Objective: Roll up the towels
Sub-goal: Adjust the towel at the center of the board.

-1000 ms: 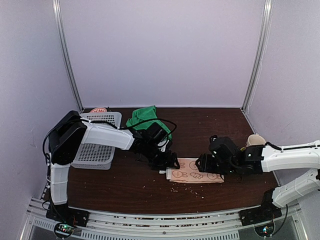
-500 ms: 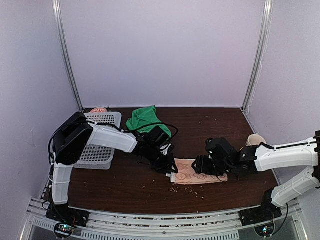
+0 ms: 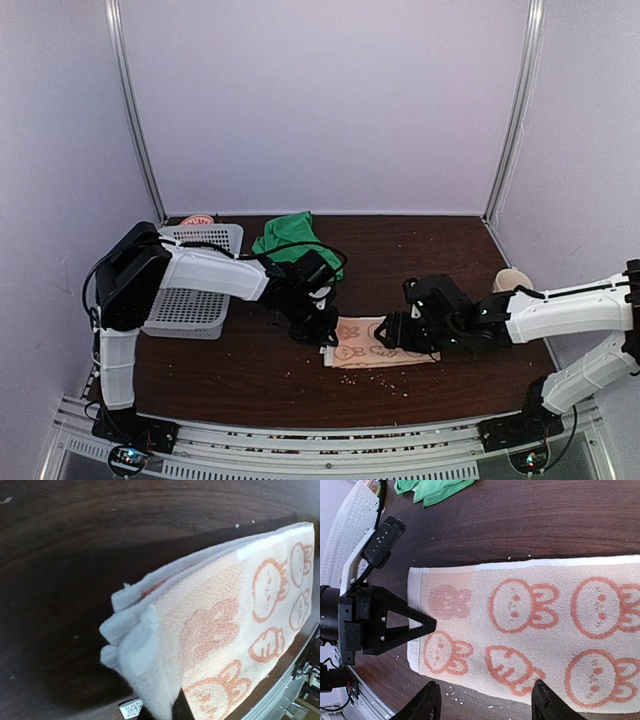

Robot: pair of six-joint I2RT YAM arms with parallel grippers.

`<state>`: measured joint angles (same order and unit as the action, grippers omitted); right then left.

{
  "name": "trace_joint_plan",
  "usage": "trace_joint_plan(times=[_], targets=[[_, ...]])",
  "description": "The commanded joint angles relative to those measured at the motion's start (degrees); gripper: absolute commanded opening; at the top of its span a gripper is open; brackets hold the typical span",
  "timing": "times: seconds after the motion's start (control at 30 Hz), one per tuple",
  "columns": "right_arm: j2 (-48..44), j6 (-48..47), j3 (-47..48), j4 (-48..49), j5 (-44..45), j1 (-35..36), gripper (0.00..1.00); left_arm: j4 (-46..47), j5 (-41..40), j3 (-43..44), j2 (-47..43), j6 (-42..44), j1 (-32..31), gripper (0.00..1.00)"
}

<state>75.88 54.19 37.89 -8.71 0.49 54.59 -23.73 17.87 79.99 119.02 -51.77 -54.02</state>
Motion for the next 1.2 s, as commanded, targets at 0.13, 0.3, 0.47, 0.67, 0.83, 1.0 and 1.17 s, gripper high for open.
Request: trace_joint_plan(times=[0.13,0.3,0.47,0.67,0.83,1.0,1.17], targets=[[6.3,0.6,4.9,6.0,-4.8,1.4,0.61,-18.6,-15.4,0.6,-5.6,1.2,0.2,0.00],[10.6,0.2,8.7,6.7,-5.0,3.5,0.61,-27.1,-20.6,5.7,-5.1,-0.7,0.1,0.00],[12.6,-0.1,9.6,8.8,-5.1,4.2,0.60,-34.8,-24.3,12.0,-4.2,-2.4,-0.1,0.00],[13.8,-1.0,8.5,13.2,-4.0,5.4,0.61,-40.5,-25.1,18.6,-2.8,-3.4,-0.4,0.00],[14.7,-0.3,7.4,17.8,-2.4,7.1,0.61,-41.3,-24.8,21.2,-2.0,-6.0,-0.9,0.00],[15.0,0.0,5.7,20.1,-0.4,7.4,0.61,-40.6,-24.4,22.0,-0.8,-5.6,-0.9,0.00],[15.3,-1.3,6.1,17.8,0.6,7.4,0.61,-39.1,-23.4,20.8,0.8,-4.5,-0.6,0.00]])
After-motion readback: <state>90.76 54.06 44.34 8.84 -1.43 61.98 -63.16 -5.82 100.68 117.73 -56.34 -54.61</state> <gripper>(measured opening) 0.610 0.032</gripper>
